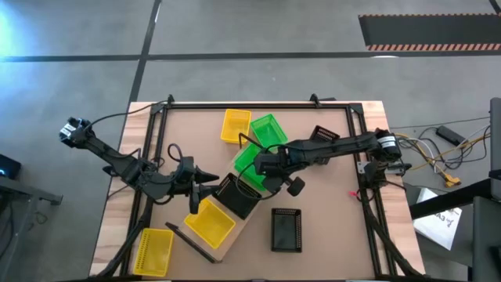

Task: Stack baskets on shelf by color
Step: Stack the bottom green bin on top of the green bin on the shelf, then stack the bottom black bin on top of the black bin on the shelf

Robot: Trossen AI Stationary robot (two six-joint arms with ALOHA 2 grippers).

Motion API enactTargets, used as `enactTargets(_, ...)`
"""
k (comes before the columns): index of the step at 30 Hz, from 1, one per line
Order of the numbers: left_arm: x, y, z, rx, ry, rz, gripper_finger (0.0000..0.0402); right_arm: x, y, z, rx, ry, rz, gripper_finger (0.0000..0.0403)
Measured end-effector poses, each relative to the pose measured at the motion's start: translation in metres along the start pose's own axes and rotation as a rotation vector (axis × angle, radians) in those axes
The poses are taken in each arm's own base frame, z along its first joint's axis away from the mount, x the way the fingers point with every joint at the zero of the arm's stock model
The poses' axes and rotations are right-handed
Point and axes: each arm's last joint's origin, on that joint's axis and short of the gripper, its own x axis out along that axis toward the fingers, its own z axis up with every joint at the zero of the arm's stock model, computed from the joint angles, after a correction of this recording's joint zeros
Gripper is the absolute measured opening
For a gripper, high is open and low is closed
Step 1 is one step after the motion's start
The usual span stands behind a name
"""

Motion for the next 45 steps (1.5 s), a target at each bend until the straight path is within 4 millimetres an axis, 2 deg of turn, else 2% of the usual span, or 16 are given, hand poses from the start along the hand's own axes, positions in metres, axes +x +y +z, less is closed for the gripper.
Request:
enactTargets(10, 0.0, 0.0, 0.0, 0.001, 0.0, 0.0, 0.0164, 0.01, 0.001, -0.001, 0.022, -0.01, -0.006, 0.0021)
enactTargets(20, 0.0, 0.0, 0.0, 0.001, 0.0, 0.0, 0.0164, 0.01, 0.0, 0.001, 0.055, -0.03, -0.025, 0.012)
enactTargets(24, 0.0, 0.0, 0.0, 0.001, 0.001, 0.0, 0.0164, -0.001, -0.002, 0.007, 0.08, -0.053, -0.042, 0.0148)
enactTargets(27, 0.0, 0.0, 0.0, 0.002, 0.001, 0.001, 0.0164, -0.02, 0.0, 0.019, 0.21, -0.105, -0.058, 0.0156)
enactTargets(30, 0.0, 0.0, 0.0, 0.002, 0.001, 0.001, 0.0164, -0.035, 0.003, 0.029, 0.511, -0.159, -0.045, 0.0155)
enactTargets(33, 0.0, 0.001, -0.002, 0.006, 0.005, 0.004, 0.0164, -0.037, 0.008, 0.033, 0.763, -0.177, 0.037, 0.0149)
enactTargets(35, 0.001, 0.002, -0.003, 0.009, 0.008, 0.007, 0.0164, -0.035, 0.018, 0.037, 0.811, -0.176, 0.11, 0.0146)
enactTargets(38, 0.001, 0.002, -0.003, 0.009, 0.008, 0.007, 0.0164, -0.032, 0.043, 0.047, 0.808, -0.151, 0.157, 0.0142)
enactTargets(45, 0.001, 0.002, -0.003, 0.017, 0.009, 0.008, 0.0164, -0.024, 0.118, 0.071, 0.853, -0.08, 0.234, 0.0144)
